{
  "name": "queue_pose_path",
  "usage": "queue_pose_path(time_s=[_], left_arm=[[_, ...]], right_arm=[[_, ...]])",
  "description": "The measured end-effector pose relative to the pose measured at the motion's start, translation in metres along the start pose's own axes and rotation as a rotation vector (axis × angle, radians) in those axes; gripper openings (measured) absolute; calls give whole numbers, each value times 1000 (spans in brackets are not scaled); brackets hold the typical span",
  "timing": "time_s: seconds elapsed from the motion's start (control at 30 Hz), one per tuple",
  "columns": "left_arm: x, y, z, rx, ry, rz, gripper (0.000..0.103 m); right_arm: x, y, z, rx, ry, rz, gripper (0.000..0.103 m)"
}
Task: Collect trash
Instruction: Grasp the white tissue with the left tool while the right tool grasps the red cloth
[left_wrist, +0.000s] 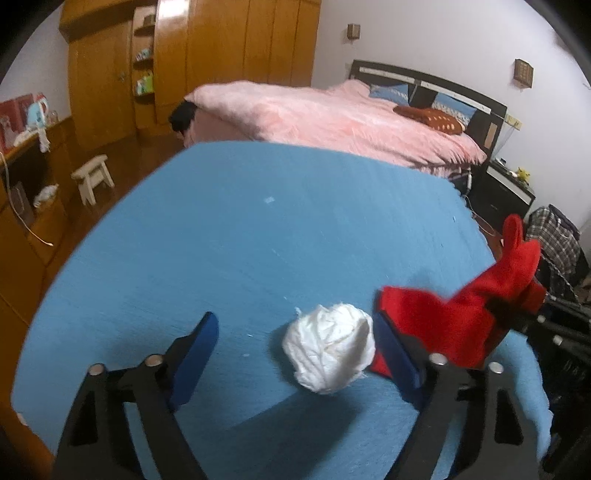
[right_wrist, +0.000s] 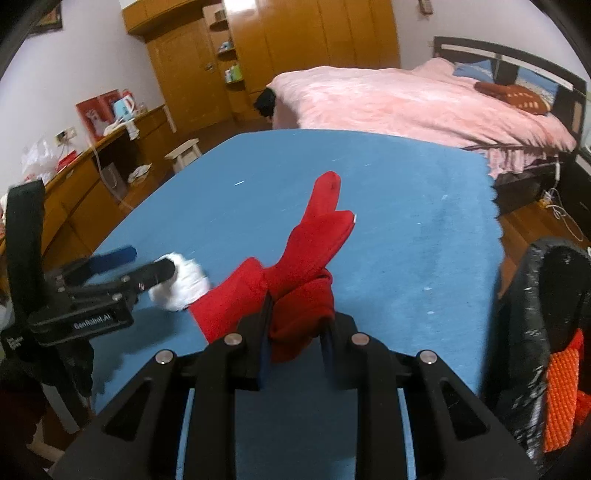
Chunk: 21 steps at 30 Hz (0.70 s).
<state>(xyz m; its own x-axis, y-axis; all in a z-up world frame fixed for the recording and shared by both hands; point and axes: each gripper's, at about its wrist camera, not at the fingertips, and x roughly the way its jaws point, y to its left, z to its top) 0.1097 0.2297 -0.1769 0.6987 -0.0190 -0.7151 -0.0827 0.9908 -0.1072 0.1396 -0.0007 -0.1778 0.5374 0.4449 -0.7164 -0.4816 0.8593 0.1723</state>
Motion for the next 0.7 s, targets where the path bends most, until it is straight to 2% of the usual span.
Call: queue_pose_path(time_s=[0.07, 0.2, 0.27, 0.37, 0.7], left_arm=[[9, -2, -1, -2, 31, -21, 71], [16, -6, -3, -6, 61, -65, 63], [18, -9, -3, 1, 71, -88, 49], [16, -17, -2, 28, 69, -106, 37], [-19, -30, 20, 52, -22, -102, 33]], right_arm=[[0, -6, 1, 10, 0, -11, 21], [1, -13, 2, 23, 0, -15, 21], [1, -13, 3, 20, 0, -13, 22], [-1, -13, 4, 17, -5, -10, 22], [-20, -7, 18, 15, -50, 4, 22]])
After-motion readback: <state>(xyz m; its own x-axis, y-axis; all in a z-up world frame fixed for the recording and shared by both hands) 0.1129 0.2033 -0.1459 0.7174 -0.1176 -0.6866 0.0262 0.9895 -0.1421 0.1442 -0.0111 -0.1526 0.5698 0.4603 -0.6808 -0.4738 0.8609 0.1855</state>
